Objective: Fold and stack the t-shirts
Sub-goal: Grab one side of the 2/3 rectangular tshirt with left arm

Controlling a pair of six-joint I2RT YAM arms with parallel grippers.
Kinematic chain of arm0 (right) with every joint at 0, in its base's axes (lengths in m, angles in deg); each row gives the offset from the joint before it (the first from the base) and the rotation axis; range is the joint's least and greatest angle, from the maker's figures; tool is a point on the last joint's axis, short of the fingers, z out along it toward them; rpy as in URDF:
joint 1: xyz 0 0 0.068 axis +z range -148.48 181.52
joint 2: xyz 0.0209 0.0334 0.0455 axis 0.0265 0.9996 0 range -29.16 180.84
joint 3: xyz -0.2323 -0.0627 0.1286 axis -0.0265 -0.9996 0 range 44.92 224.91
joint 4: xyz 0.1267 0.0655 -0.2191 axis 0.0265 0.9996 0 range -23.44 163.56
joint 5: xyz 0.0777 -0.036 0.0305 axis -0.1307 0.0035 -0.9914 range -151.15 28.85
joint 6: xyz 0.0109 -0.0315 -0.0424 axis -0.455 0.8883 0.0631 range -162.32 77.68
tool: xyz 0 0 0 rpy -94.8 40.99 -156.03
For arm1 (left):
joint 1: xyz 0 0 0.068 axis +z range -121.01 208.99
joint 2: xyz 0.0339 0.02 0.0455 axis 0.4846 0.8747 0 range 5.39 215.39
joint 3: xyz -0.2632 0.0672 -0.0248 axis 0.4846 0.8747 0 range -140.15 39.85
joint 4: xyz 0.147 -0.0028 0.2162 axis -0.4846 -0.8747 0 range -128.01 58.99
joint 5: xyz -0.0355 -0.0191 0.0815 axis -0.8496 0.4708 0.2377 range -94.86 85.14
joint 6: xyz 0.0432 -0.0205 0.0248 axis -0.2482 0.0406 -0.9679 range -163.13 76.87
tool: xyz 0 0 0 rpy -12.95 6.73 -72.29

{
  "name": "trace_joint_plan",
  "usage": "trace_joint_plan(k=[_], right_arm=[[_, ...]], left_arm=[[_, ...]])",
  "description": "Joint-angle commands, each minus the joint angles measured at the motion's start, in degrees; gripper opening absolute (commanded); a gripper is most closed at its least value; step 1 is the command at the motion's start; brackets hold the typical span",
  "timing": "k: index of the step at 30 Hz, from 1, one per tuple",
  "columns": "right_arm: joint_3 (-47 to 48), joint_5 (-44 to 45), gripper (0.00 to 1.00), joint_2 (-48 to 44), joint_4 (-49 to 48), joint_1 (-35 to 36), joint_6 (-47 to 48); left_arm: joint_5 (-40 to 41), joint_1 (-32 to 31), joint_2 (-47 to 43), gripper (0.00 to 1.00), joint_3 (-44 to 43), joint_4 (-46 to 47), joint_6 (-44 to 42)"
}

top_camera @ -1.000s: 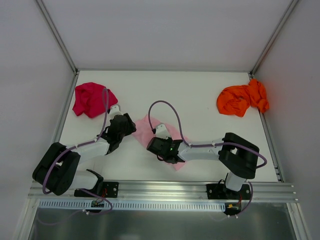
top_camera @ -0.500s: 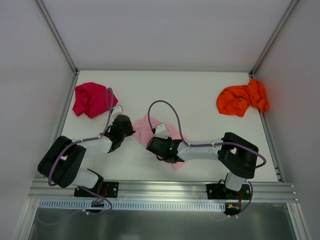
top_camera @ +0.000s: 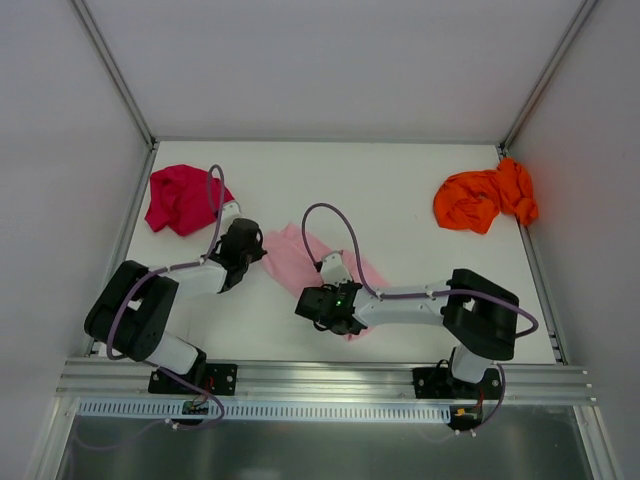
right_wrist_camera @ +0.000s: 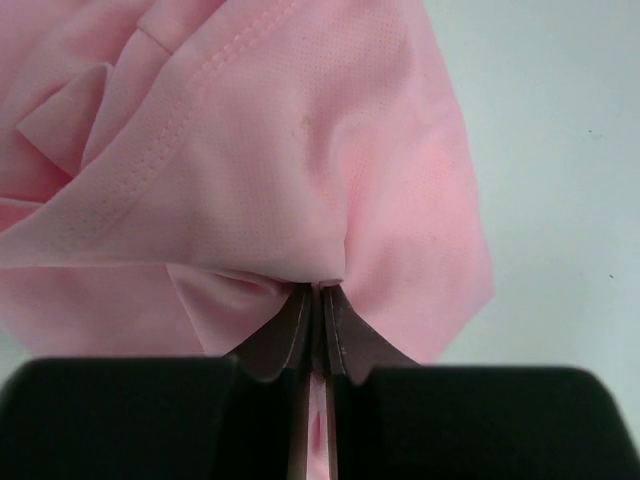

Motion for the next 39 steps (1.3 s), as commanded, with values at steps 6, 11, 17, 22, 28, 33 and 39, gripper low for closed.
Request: trace_joint_plan(k=[6,11,17,22,28,33,39], right_arm=[[-3.2,2.9,0.01,-8.7,6.3,1.8,-6.3],[-4.6,1.0,0.01,-10.3,4.9,1.8,-5.2],[-5.1,-0.9,0.7,-9.4,1.6,1.8,-2.3],[-9.6,1.1,0.87,-11.5,-10.2,3.7,3.1],[-29.4,0.5,0.99,-20.2,-52.7,5.2,18.7],[-30.1,-6.9,1.0,-23.8,-61.4,5.2,25.7],[-21.1,-4.8,1.0,-28.6,-53.9,8.0,34.0]], left_arm=[[-0.2,1.7,5.7,0.0,-3.9,1.4,-0.2],[-0.5,2.3,6.5,0.0,-4.7,1.8,-0.6],[-2.4,2.4,4.5,0.65,-2.8,3.9,-1.3],[-2.7,2.4,2.4,0.99,-1.0,9.1,-2.6],[-6.4,2.4,0.5,0.99,1.6,15.0,-3.4],[-7.4,2.4,1.8,0.99,1.4,15.8,-3.0],[-11.8,2.3,0.1,0.99,4.0,21.0,-3.7]])
